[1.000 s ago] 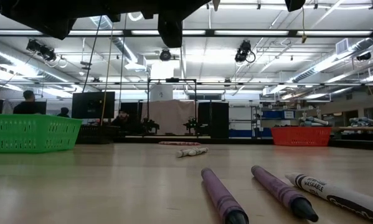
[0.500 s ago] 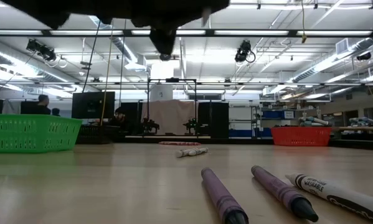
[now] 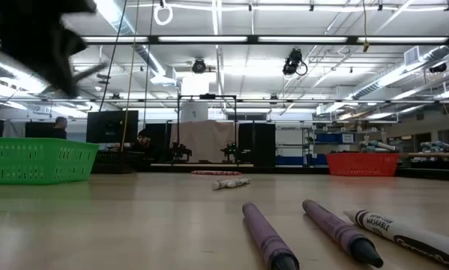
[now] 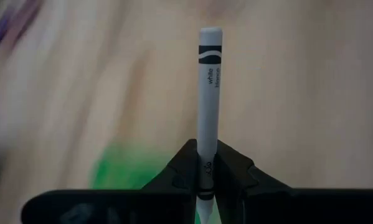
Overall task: Sort crayons
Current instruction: Put the white crayon into the green bin
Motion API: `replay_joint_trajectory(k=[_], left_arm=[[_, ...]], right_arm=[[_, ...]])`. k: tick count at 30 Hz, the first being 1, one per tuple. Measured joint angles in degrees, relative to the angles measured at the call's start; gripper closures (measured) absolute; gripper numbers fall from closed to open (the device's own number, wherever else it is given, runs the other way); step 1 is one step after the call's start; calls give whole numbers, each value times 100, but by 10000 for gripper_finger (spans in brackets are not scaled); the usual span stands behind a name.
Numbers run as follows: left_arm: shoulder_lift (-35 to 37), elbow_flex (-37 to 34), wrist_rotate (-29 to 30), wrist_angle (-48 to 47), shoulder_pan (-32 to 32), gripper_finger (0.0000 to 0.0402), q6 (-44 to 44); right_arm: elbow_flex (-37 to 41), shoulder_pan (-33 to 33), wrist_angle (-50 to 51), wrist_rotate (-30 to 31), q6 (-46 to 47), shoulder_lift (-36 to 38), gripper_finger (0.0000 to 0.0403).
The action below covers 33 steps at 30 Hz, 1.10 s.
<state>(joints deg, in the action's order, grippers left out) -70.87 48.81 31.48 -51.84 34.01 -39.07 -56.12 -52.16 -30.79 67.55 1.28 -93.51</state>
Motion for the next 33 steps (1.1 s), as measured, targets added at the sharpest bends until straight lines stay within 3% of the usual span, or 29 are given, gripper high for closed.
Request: replay_joint_trajectory(k=[2, 5, 11, 16, 22, 27, 30, 33], left_arm=[[62, -23, -37, -1168, -59, 361, -769], [57, -259, -128, -1766, -194, 360, -1119], [41, -1077, -614, -409, -612, 360, -452], [38, -1531, -762, -226, -844, 359, -616], [38, -1636, -965, -214, -888, 346, -677], [38, -1636, -1474, -269, -888, 320, -622], [38, -1566, -1698, -444, -888, 301, -620], [44, -1209, -1842, -917, -888, 286, -632]], right_arm=[[0, 3, -8, 0, 0, 0, 229], [0, 69, 24, -8, 116, 0, 229], [0, 366, 647, -771, 1461, -2, 228], [-2, 694, 1135, -1767, 2669, -145, 228], [-2, 946, 700, -2360, 2549, -847, 228], [-159, 1079, 420, -2749, 1955, -1341, 228], [-583, 1104, 1245, -3141, 1498, -1452, 228], [-1347, 1143, 3114, -3468, 1394, -1549, 228]])
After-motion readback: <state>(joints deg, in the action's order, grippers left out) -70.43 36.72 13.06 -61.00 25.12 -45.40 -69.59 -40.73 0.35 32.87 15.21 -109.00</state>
